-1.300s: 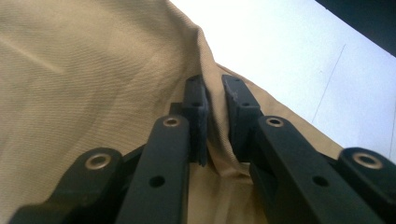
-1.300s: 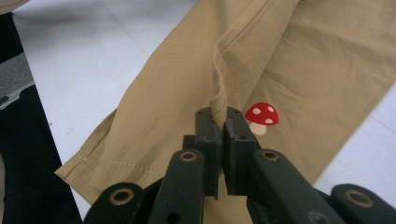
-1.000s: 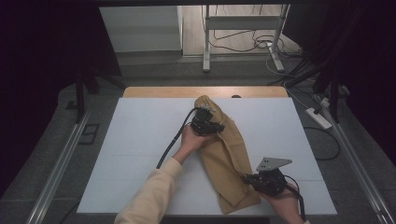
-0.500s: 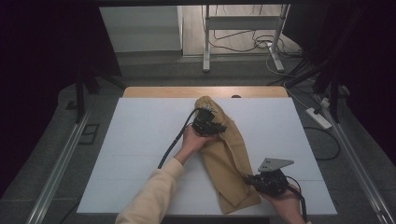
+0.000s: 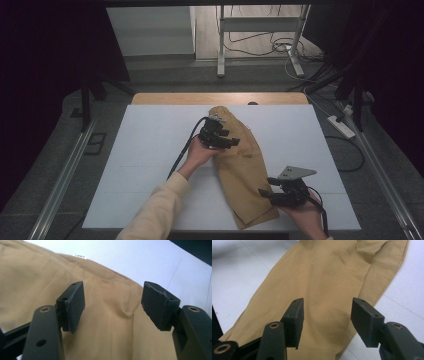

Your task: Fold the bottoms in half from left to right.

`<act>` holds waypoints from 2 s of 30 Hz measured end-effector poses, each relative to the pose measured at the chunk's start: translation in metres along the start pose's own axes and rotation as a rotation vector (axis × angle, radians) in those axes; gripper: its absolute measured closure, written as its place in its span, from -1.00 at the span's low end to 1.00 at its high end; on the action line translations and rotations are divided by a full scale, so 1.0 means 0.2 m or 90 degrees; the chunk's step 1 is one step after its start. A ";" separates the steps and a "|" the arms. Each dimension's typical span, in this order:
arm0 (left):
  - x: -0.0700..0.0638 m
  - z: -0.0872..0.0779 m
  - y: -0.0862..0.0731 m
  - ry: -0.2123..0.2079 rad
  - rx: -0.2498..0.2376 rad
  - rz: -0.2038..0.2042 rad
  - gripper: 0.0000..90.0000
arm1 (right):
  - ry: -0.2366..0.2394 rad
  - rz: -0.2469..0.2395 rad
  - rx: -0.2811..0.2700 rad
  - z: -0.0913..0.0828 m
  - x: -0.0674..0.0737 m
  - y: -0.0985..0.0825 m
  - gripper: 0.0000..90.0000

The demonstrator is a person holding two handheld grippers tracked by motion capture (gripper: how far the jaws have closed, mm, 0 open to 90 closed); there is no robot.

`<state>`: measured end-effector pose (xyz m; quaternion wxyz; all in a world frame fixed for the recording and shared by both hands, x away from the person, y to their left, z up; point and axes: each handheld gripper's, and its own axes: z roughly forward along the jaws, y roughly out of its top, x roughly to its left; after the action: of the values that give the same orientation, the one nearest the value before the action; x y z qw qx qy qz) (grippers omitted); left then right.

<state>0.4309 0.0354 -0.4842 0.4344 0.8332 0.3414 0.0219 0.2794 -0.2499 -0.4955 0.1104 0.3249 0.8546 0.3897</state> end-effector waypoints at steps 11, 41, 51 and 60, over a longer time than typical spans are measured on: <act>-0.02 -0.14 -0.11 0.003 0.001 0.024 -0.24 | -0.006 0.015 0.008 0.05 -0.07 0.04 -0.06; 0.00 -0.40 -0.43 0.014 0.002 0.001 -0.25 | -0.032 0.026 0.033 0.28 -0.24 0.20 -0.08; 0.00 -0.39 -0.44 0.014 0.010 0.000 -0.27 | -0.039 0.028 0.033 0.36 -0.29 0.26 -0.08; 0.01 -0.40 -0.45 0.014 0.007 -0.006 -0.28 | -0.039 0.030 0.031 0.44 -0.33 0.32 -0.04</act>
<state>0.3571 0.1281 -0.5017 0.4263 0.8335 0.3503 0.0273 0.3991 -0.2092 -0.5121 0.1195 0.3590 0.8522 0.3615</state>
